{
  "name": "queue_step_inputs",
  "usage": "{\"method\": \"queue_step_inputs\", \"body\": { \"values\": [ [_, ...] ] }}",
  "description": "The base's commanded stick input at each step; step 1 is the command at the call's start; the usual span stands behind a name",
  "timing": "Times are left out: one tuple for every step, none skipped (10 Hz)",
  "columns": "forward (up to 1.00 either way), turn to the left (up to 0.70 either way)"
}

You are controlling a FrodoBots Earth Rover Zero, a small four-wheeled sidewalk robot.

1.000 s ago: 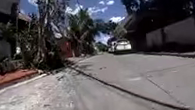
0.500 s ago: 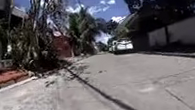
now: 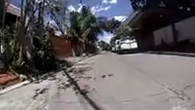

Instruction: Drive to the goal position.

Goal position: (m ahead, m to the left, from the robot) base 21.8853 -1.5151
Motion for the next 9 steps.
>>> {"method": "queue_step_inputs", "body": {
  "values": [
    [1.00, 0.00],
    [1.00, 0.00],
    [1.00, 0.00],
    [1.00, 0.00],
    [1.00, 0.00],
    [1.00, 0.00],
    [1.00, 0.00],
    [1.00, 0.00],
    [1.00, 0.00]
  ]
}}
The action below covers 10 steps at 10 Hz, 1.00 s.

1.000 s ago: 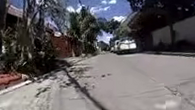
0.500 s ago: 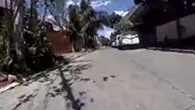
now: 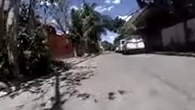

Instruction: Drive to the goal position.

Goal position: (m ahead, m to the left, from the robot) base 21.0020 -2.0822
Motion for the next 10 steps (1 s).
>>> {"method": "queue_step_inputs", "body": {
  "values": [
    [1.00, 0.00],
    [1.00, 0.00],
    [1.00, 0.00],
    [1.00, -0.11],
    [1.00, -0.29],
    [1.00, -0.37],
    [1.00, -0.30],
    [1.00, -0.11],
    [1.00, 0.00],
    [1.00, 0.01]
  ]
}}
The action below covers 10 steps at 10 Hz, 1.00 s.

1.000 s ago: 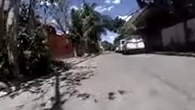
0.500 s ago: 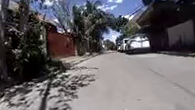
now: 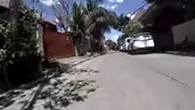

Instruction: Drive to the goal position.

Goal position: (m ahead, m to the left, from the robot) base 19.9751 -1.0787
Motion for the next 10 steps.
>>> {"method": "queue_step_inputs", "body": {
  "values": [
    [1.00, 0.01],
    [1.00, 0.00],
    [1.00, 0.00],
    [1.00, 0.00],
    [1.00, 0.00],
    [1.00, 0.00],
    [1.00, 0.00],
    [1.00, 0.00],
    [1.00, 0.00],
    [1.00, 0.01]
  ]
}}
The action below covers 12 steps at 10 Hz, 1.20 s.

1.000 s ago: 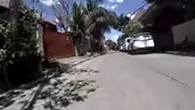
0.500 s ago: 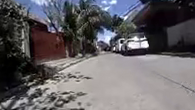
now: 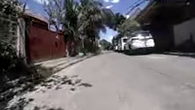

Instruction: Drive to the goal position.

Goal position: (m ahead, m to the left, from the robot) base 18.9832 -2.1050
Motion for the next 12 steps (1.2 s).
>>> {"method": "queue_step_inputs", "body": {
  "values": [
    [1.00, 0.01],
    [1.00, -0.40],
    [1.00, -0.40],
    [1.00, -0.40],
    [1.00, -0.40],
    [1.00, -0.09],
    [1.00, 0.10],
    [1.00, 0.09],
    [1.00, 0.18],
    [1.00, 0.16],
    [1.00, 0.06],
    [1.00, 0.00]
  ]
}}
